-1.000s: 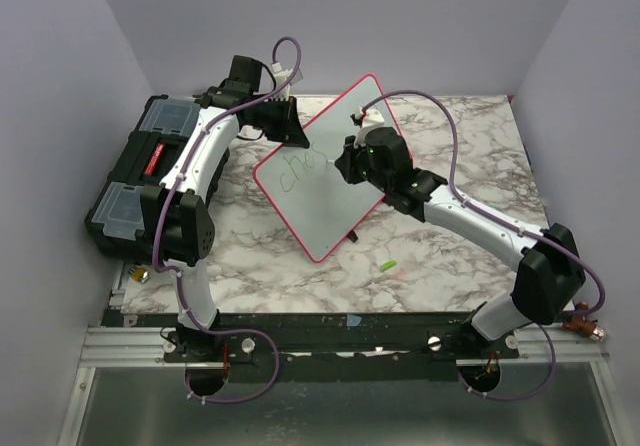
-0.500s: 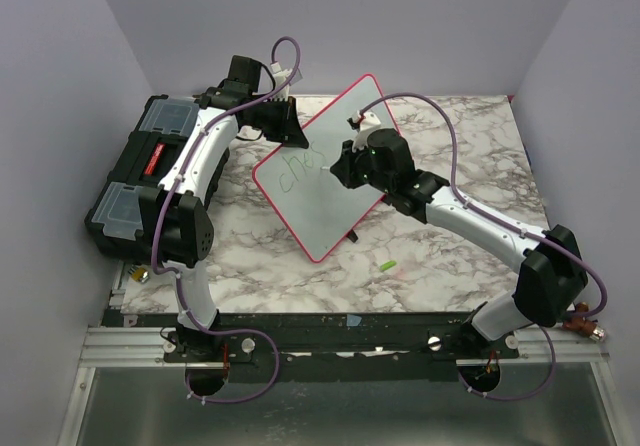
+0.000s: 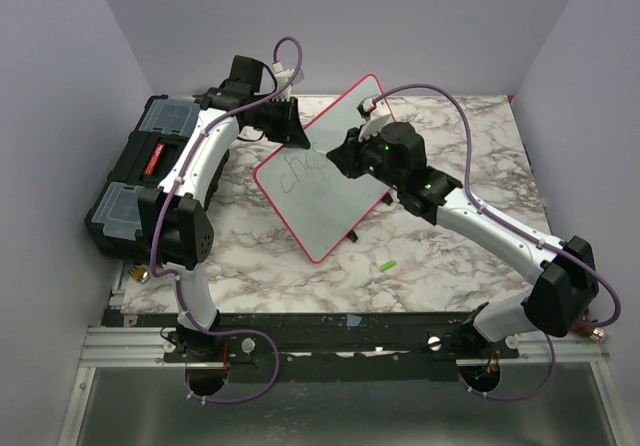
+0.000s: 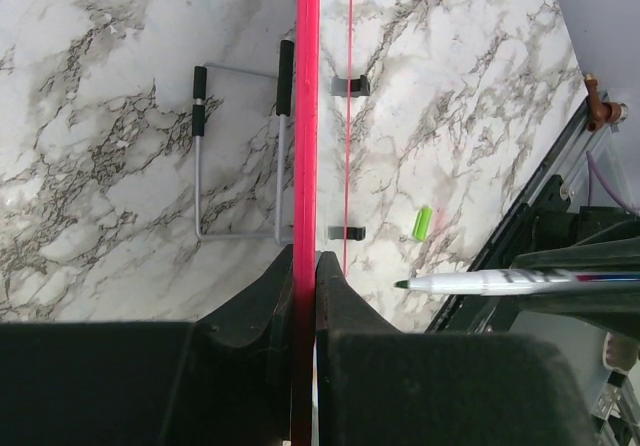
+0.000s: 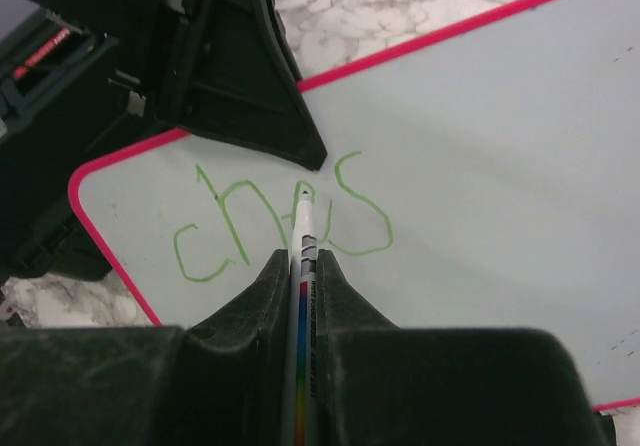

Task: Write a sentence on the whiteboard

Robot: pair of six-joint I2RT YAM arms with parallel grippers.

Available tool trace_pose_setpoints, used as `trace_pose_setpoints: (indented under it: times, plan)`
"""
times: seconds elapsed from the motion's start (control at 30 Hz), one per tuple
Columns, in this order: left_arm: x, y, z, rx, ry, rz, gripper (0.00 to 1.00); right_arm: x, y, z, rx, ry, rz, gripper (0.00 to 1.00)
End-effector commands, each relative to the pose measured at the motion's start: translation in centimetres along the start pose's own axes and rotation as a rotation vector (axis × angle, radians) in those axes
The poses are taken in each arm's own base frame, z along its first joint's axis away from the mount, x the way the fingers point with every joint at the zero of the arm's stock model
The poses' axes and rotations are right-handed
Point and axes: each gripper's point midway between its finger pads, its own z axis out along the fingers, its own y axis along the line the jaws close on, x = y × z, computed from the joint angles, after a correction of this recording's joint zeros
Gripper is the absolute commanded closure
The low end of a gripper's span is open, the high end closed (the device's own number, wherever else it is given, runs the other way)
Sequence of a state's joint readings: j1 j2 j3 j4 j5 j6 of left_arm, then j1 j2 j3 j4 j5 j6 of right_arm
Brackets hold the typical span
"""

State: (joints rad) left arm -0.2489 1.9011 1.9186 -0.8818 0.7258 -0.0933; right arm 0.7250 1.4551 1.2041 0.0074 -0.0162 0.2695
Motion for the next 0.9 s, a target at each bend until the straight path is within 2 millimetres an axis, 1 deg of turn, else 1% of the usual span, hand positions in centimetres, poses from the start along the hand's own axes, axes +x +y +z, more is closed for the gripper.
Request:
trace_pose_setpoints:
  times: [0.0,0.07,0.17,0.27,0.43,0.57,0.77,0.87]
  plan:
    - [-1.6,1.8,-1.2,-0.122,-0.066,0.127,1.00,-4.4,-1.0,-0.5,0.068,-0.135,0.054,0.99]
    - [-1.6,1.7,-1.2,-0.121,-0.065,0.127,1.00,-4.9,-1.6,-0.2,0.075,-0.135,0.081,0.99]
    - [-1.5,1.7,-1.3,-0.121,-0.065,0.127,1.00,-5.3,-2.3,0.2,0.106,-0.133,0.075,0.99]
    - [-1.5,1.7,-1.4,-0.122,-0.067,0.129,1.00,-5.3,-2.9,0.3,0.131,-0.135,0.064,0.99]
    - [-1.5,1.6,-1.4,-0.122,-0.069,0.130,1.00,-4.5,-4.2,0.4,0.164,-0.117,0.063,0.99]
    - [-1.5,1.6,-1.5,-0.127,-0.071,0.129,1.00,-3.8,-4.8,0.3,0.177,-0.104,0.064,0.99]
    - [-1.7,1.5,-1.9,-0.144,-0.077,0.136,1.00,-3.3,-4.9,-0.4,0.179,-0.095,0.065,0.99]
    - [-1.6,1.3,-2.1,-0.149,-0.085,0.142,1.00,-3.0,-5.1,-0.3,0.188,-0.092,0.067,0.99]
